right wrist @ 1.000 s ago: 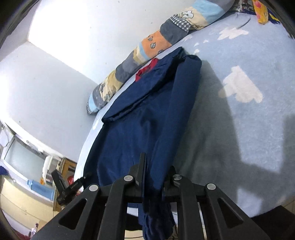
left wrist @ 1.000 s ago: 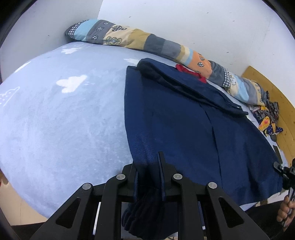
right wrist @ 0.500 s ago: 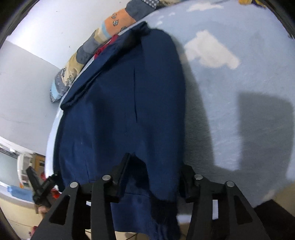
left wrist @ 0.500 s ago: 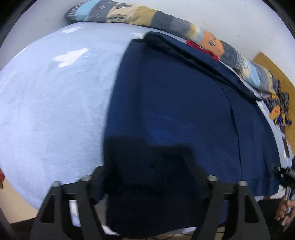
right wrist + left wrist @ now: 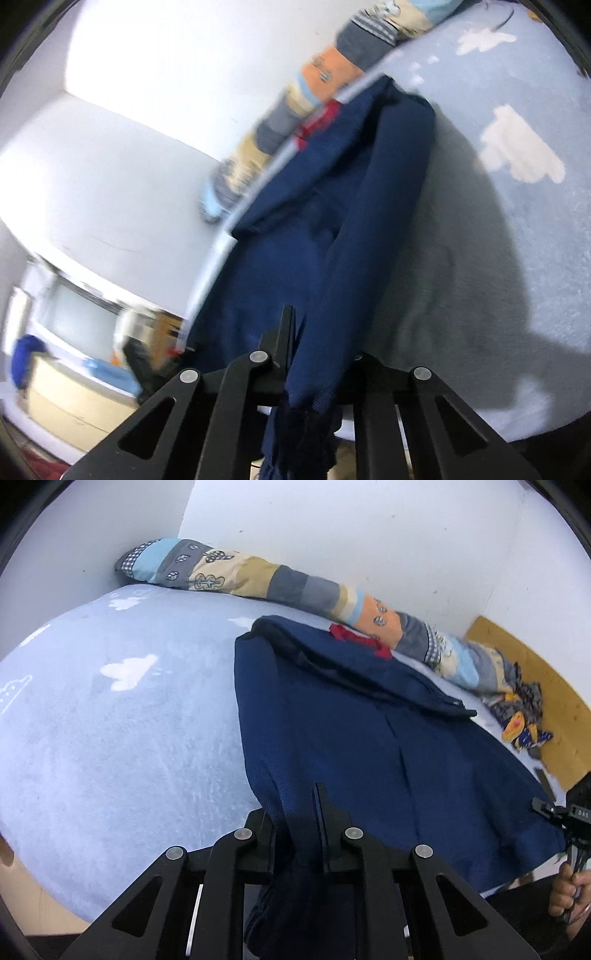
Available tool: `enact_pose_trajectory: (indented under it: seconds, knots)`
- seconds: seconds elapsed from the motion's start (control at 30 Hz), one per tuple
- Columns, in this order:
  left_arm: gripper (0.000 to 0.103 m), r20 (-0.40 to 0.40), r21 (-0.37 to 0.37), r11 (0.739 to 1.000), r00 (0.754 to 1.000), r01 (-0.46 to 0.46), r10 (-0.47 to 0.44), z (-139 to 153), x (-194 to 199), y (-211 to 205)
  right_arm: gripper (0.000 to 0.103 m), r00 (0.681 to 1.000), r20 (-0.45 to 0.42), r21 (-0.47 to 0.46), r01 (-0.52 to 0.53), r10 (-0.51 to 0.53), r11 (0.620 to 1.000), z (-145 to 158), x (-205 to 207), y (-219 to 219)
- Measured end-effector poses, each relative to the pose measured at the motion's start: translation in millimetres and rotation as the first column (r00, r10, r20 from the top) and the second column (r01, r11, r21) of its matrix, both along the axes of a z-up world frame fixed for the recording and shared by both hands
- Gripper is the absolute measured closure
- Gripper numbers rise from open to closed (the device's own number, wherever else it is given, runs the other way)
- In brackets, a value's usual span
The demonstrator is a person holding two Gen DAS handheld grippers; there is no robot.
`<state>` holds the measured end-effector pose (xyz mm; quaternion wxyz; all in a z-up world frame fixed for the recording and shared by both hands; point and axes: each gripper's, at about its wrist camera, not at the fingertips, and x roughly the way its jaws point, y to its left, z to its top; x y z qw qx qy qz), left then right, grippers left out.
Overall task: Fold large clothes
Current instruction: 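Lift the held hem with both tools and fold it toward the red collar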
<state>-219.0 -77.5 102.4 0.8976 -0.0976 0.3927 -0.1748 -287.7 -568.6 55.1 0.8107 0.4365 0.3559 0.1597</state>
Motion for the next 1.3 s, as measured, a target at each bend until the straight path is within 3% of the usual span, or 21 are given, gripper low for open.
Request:
enact_pose_trajectory:
  seconds: [0.2,0.63,0.87,1.3]
  knots:
    - [0.089,0.03,-0.006,0.999,0.999,0.037,-0.036,9,-26,8,0.092,0.999,0.052,0.085,-0.003,-0.002,0.996,11,-22,-6]
    - [0.088,0.034,-0.137,0.99,0.999,-0.033,0.038,60,-96,73,0.09,0.991,0.137,0.106,-0.019,0.005,0.994,62,-65,-10]
    - [0.088,0.034,-0.188,0.98,0.997,-0.061,0.069,81,-94,84,0.088,0.986,0.163,0.179,0.017,-0.047,0.984,74,-55,-20]
    - [0.088,0.077,-0.239,0.967,0.991,-0.084,0.105,104,-74,86,0.088,0.972,0.224,0.189,0.021,-0.064,0.982,103,-32,-30]
